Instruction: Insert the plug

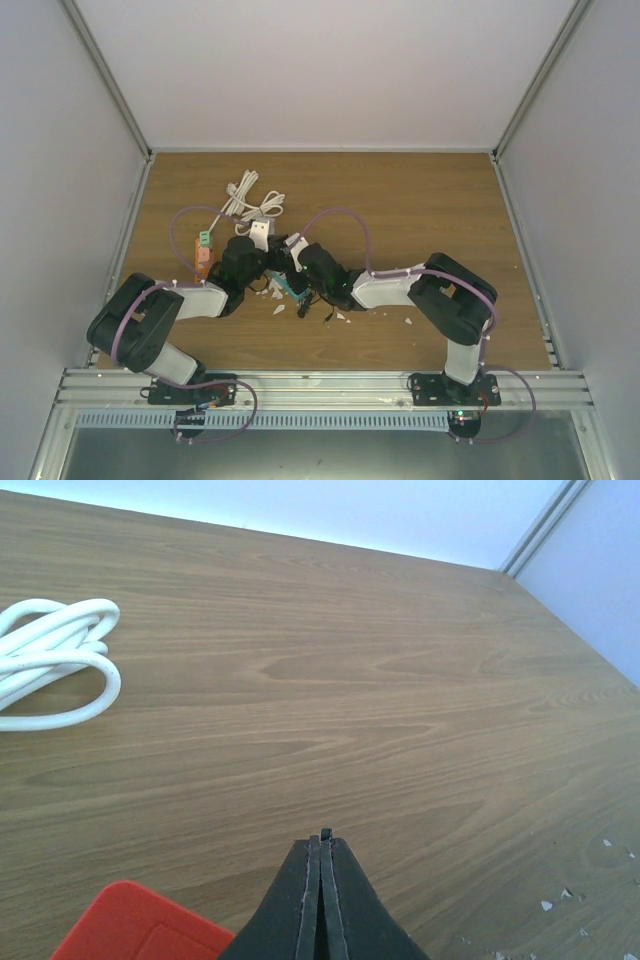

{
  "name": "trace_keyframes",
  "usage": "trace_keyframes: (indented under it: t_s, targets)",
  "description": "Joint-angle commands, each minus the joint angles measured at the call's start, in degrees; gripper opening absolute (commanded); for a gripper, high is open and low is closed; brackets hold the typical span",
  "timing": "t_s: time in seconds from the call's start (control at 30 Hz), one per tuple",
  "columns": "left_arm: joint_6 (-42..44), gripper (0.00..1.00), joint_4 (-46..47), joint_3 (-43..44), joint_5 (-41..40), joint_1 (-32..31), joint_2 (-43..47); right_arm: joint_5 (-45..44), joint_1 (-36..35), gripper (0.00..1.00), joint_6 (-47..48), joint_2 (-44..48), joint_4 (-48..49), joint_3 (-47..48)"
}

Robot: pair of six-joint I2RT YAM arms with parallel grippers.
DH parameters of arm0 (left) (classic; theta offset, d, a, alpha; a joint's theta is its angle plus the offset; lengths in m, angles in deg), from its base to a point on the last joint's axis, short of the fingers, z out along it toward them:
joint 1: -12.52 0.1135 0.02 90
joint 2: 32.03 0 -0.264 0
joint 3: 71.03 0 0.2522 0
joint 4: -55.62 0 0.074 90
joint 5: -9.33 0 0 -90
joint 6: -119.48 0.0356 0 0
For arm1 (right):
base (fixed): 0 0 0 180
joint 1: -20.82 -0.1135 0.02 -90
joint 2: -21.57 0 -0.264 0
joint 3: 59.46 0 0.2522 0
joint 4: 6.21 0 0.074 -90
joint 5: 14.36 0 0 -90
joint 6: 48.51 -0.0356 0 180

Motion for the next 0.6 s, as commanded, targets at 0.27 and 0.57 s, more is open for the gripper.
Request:
trace_keyframes:
  t_s: [0.27,0.57]
  targets:
    - [-0.51,0.00,-12.76,-3.61,0.16,-0.86,-1.78,-3.77,-1.45,0.00,-0.96,-3.50,-16.49,-4.01]
    - [-0.37,0.20,-15.70,-1.76,0.65,-0.86,3.32,-5.00,-1.46,0.00,-3.55,-2.83,-15.80,-4.82]
